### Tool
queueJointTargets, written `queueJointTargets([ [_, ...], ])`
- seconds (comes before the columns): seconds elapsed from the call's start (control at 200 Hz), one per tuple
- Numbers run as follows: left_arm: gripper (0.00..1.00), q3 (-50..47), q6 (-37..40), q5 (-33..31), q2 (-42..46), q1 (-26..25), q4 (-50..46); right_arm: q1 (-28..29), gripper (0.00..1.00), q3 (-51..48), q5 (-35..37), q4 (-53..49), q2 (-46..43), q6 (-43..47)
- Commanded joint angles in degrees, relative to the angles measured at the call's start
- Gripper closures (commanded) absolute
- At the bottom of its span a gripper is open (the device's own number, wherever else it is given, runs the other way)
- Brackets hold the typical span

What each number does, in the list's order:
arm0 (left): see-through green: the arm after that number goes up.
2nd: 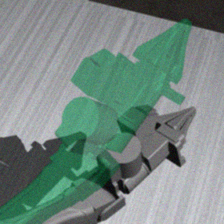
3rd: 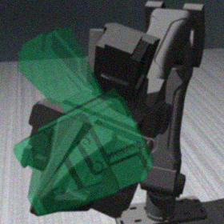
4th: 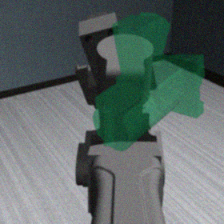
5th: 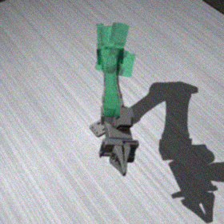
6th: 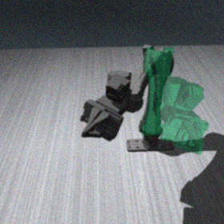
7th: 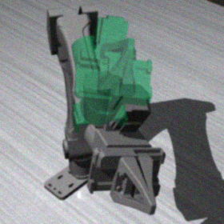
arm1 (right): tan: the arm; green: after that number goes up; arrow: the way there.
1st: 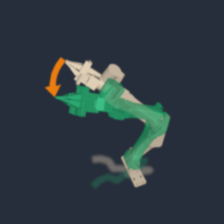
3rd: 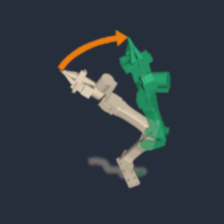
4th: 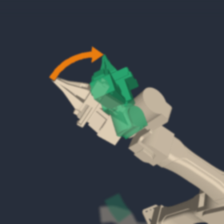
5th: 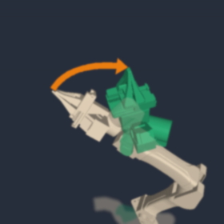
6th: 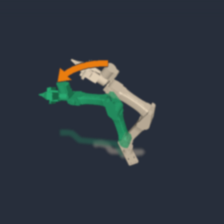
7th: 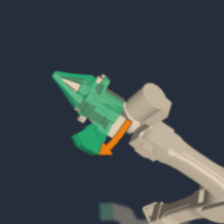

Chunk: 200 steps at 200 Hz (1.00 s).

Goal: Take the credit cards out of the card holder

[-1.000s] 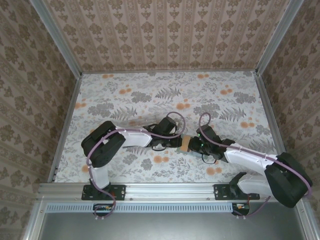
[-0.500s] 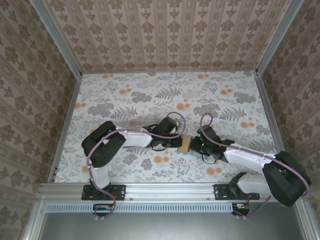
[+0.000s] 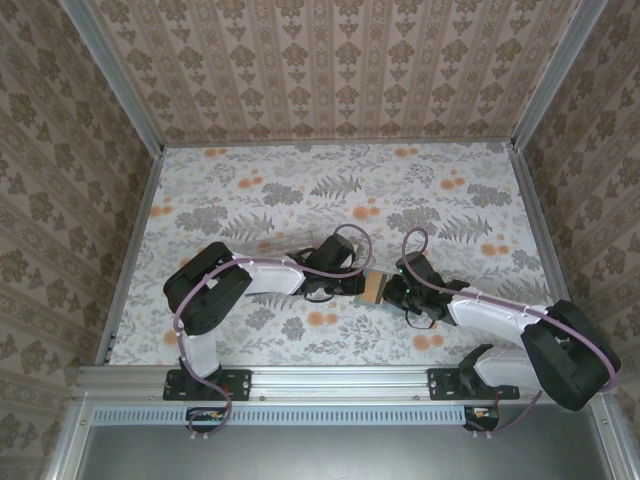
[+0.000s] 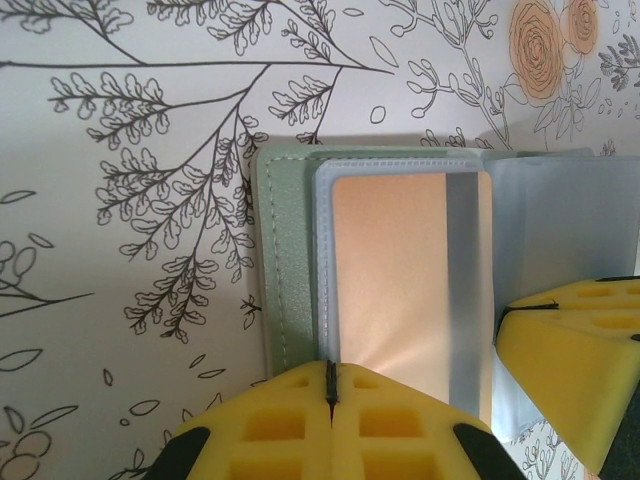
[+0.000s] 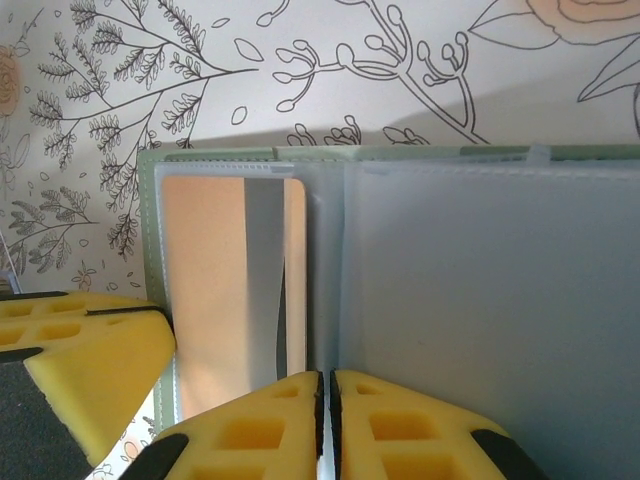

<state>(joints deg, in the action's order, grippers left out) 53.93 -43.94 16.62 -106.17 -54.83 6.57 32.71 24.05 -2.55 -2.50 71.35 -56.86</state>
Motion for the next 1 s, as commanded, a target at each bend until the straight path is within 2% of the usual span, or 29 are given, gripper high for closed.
queueJointTargets([
  [0.0, 0.96, 0.97, -0.61, -0.37, -2.20, -0.81, -2.70, -0.53, 0.85, -1.09, -2.21, 2.43, 1.20, -0.79],
  [0.55, 0.96, 1.89, -0.21, 0.08, -2.81, -1.59, -3.30, -1.82, 0.84, -2.96, -6.97, 8.72, 2.08, -2.11],
  [0.995, 0.96, 2.60, -0.18, -0.04, -3.34, -1.51, -4.17, -2.11, 0.81, -2.17, -3.55, 0.14, -4.84, -0.85],
])
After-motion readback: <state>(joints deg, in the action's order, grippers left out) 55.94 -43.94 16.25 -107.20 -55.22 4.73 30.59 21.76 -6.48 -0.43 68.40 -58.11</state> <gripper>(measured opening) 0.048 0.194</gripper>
